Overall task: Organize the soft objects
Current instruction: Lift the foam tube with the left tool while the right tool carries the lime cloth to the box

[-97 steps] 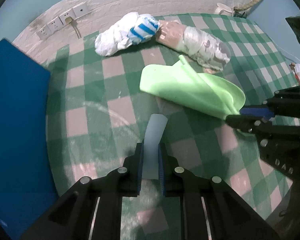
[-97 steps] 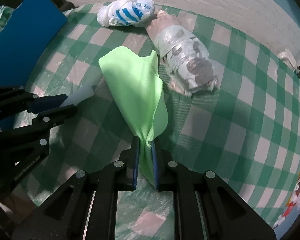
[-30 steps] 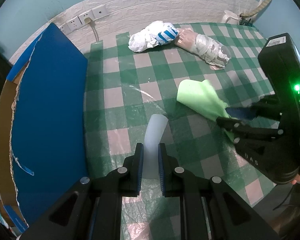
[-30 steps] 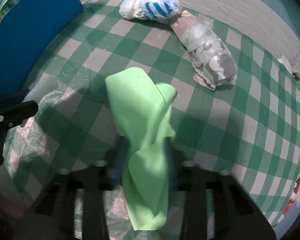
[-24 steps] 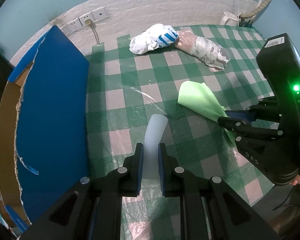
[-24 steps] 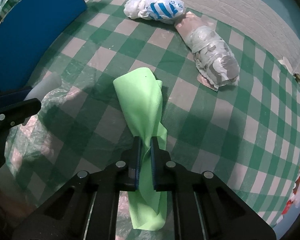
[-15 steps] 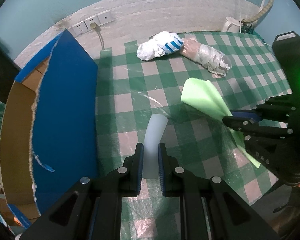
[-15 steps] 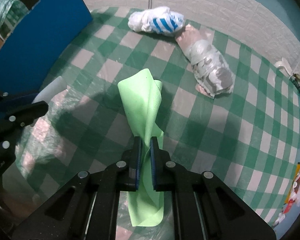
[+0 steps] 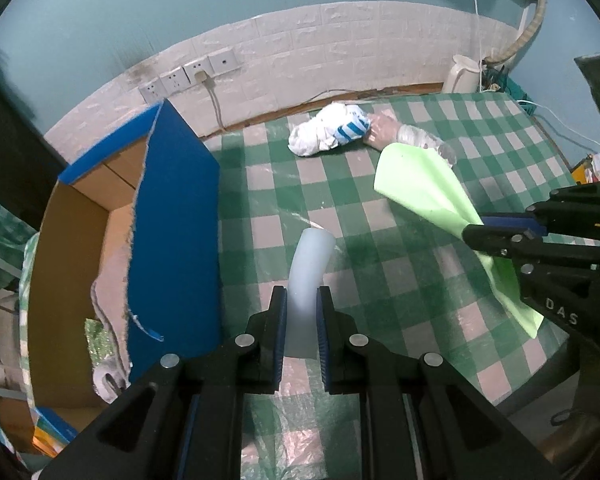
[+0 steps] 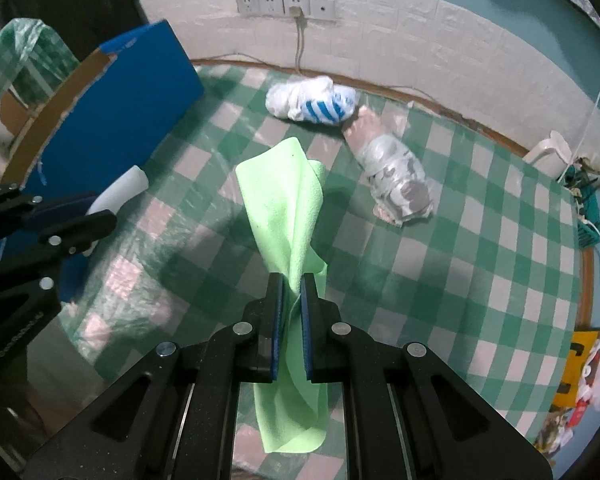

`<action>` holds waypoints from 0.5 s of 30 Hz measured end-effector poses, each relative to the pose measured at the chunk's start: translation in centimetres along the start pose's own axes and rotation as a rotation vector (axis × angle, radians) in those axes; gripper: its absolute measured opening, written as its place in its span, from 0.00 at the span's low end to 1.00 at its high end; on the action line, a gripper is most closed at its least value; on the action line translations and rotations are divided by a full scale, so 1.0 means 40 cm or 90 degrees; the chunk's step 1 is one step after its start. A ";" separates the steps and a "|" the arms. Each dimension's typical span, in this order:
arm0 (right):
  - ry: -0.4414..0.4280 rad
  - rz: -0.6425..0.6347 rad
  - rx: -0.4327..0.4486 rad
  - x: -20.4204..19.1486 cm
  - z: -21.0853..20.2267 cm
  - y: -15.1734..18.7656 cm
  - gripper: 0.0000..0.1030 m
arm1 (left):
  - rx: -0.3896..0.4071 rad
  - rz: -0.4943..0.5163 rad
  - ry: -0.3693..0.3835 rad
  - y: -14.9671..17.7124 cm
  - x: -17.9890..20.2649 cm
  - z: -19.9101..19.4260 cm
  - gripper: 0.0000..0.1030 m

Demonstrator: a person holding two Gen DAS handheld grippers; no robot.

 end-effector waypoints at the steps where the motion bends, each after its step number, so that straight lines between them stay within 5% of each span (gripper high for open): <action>1: -0.001 -0.001 0.004 0.000 -0.010 -0.002 0.08 | 0.003 0.001 -0.001 -0.002 0.000 -0.006 0.14; 15: -0.022 -0.019 0.046 -0.047 -0.093 -0.052 0.08 | 0.026 0.001 -0.017 -0.018 -0.018 -0.049 0.14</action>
Point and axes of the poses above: each gripper's, at about its wrist camera, not at the fingertips, and z roughly the way its jaws point, x to its right, y to its underside, the point moved 5 cm from there along z, roughly the way its jaws point, and after that the axes turned 15 degrees about x, right-handed, at the moved point
